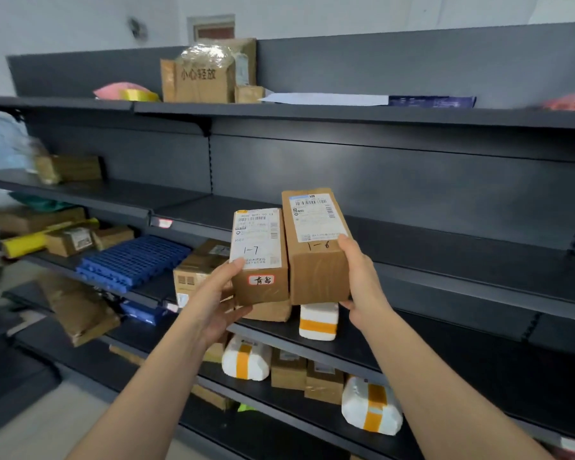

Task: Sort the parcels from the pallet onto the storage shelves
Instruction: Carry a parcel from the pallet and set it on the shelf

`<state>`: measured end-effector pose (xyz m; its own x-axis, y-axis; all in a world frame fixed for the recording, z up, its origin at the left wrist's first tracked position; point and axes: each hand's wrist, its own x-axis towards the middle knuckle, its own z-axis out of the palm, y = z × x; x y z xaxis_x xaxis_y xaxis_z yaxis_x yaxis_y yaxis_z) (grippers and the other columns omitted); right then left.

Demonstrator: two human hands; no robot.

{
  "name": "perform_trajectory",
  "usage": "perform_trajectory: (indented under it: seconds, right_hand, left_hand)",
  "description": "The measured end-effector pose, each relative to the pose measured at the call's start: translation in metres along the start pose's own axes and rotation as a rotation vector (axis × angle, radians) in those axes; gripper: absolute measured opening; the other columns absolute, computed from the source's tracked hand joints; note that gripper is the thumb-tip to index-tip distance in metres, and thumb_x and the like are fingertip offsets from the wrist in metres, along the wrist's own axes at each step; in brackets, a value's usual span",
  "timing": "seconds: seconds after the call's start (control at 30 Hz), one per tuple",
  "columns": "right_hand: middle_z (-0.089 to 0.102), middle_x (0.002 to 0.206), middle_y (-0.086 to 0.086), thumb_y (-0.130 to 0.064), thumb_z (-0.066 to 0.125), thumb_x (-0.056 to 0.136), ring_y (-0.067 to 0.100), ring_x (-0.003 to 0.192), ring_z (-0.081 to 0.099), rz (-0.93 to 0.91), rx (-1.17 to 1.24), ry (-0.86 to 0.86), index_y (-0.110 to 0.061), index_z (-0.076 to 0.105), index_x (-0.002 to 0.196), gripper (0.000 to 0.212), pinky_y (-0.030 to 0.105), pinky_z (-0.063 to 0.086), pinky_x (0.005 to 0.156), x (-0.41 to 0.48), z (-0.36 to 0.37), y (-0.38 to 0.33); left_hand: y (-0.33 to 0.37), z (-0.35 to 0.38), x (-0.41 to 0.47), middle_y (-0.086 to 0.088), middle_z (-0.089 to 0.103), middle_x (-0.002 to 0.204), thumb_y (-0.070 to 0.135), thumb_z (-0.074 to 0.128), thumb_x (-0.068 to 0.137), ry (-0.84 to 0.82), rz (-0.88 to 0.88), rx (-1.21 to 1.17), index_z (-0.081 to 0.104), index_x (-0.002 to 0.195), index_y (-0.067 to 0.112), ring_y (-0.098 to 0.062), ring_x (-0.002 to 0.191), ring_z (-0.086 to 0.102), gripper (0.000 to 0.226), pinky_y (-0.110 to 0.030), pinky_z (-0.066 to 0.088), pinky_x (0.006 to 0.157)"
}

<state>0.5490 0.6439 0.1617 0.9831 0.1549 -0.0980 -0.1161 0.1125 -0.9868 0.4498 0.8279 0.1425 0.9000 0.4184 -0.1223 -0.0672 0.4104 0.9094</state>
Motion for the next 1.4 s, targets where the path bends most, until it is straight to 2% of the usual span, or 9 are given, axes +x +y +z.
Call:
perform_trajectory:
  seconds: [0.2, 0.3, 0.37, 0.6, 0.7, 0.83, 1.0, 1.23, 1.4]
  right_hand:
    - [0.059, 0.126, 0.000, -0.088, 0.059, 0.039, 0.026, 0.113, 0.057, 0.014, 0.006, -0.066, -0.037, 0.044, 0.135, 0.110, 0.052, 0.046, 0.098, 0.048, 0.097, -0.003]
    - [0.060, 0.120, 0.000, -0.083, 0.056, 0.063, 0.023, 0.109, 0.057, -0.008, -0.027, -0.102, -0.034, 0.045, 0.132, 0.086, 0.050, 0.047, 0.096, 0.070, 0.138, -0.007]
    - [0.059, 0.118, 0.001, -0.075, 0.053, 0.078, 0.022, 0.107, 0.056, -0.013, -0.048, -0.102, -0.032, 0.046, 0.128, 0.067, 0.049, 0.047, 0.097, 0.089, 0.163, -0.007]
    - [0.059, 0.116, 0.006, -0.076, 0.055, 0.075, 0.027, 0.106, 0.057, 0.036, -0.016, -0.173, -0.034, 0.045, 0.123, 0.065, 0.051, 0.050, 0.093, 0.172, 0.237, -0.010]
    - [0.059, 0.117, 0.007, -0.081, 0.056, 0.066, 0.028, 0.105, 0.057, 0.046, -0.026, -0.175, -0.032, 0.044, 0.128, 0.079, 0.051, 0.049, 0.094, 0.210, 0.269, -0.010]
    - [0.057, 0.122, 0.009, -0.088, 0.053, 0.040, 0.030, 0.108, 0.056, 0.100, -0.045, -0.162, -0.031, 0.042, 0.135, 0.111, 0.051, 0.047, 0.096, 0.255, 0.311, -0.009]
    - [0.059, 0.118, 0.012, -0.084, 0.053, 0.064, 0.031, 0.106, 0.057, 0.141, -0.073, -0.128, -0.026, 0.045, 0.133, 0.091, 0.051, 0.047, 0.097, 0.302, 0.344, 0.001]
    - [0.055, 0.126, 0.017, -0.075, 0.048, 0.083, 0.035, 0.114, 0.052, 0.193, -0.100, -0.052, -0.018, 0.040, 0.142, 0.082, 0.049, 0.039, 0.104, 0.336, 0.383, 0.001]
    - [0.053, 0.131, 0.016, -0.072, 0.042, 0.089, 0.033, 0.115, 0.052, 0.168, -0.173, 0.014, -0.016, 0.040, 0.145, 0.079, 0.040, 0.038, 0.090, 0.351, 0.408, -0.001]
  left_hand:
    - [0.038, -0.067, 0.052, -0.011, 0.064, 0.117, 0.036, 0.069, 0.083, 0.050, 0.050, 0.033, 0.063, 0.108, 0.024, -0.030, 0.111, 0.059, 0.029, -0.048, 0.047, 0.098]
    - [0.052, -0.092, 0.080, -0.014, 0.064, 0.118, 0.041, 0.071, 0.079, 0.080, 0.045, 0.034, 0.063, 0.112, 0.024, -0.031, 0.111, 0.060, 0.038, -0.048, 0.049, 0.096]
    - [0.060, -0.106, 0.099, -0.014, 0.065, 0.114, 0.040, 0.070, 0.082, 0.116, 0.048, 0.019, 0.063, 0.106, 0.023, -0.031, 0.109, 0.061, 0.030, -0.049, 0.048, 0.098]
    - [0.089, -0.143, 0.181, -0.015, 0.067, 0.109, 0.037, 0.068, 0.085, 0.148, 0.067, -0.010, 0.062, 0.101, 0.024, -0.033, 0.110, 0.060, 0.021, -0.051, 0.046, 0.102]
    - [0.102, -0.155, 0.220, -0.014, 0.063, 0.114, 0.036, 0.068, 0.084, 0.147, 0.077, -0.016, 0.059, 0.103, 0.027, -0.032, 0.111, 0.058, 0.023, -0.049, 0.046, 0.100]
    - [0.116, -0.172, 0.268, -0.012, 0.062, 0.113, 0.036, 0.069, 0.085, 0.179, 0.063, -0.023, 0.058, 0.102, 0.027, -0.032, 0.111, 0.057, 0.023, -0.049, 0.046, 0.100]
    - [0.125, -0.193, 0.314, -0.012, 0.064, 0.114, 0.040, 0.068, 0.085, 0.154, 0.039, -0.040, 0.059, 0.105, 0.026, -0.031, 0.111, 0.059, 0.026, -0.050, 0.044, 0.102]
    - [0.143, -0.220, 0.361, -0.009, 0.068, 0.112, 0.042, 0.069, 0.083, 0.116, 0.005, 0.022, 0.062, 0.107, 0.027, -0.029, 0.108, 0.062, 0.029, -0.047, 0.048, 0.098]
    - [0.156, -0.237, 0.380, -0.009, 0.066, 0.113, 0.041, 0.069, 0.083, 0.048, -0.010, 0.028, 0.061, 0.112, 0.024, -0.028, 0.107, 0.063, 0.035, -0.043, 0.054, 0.087]
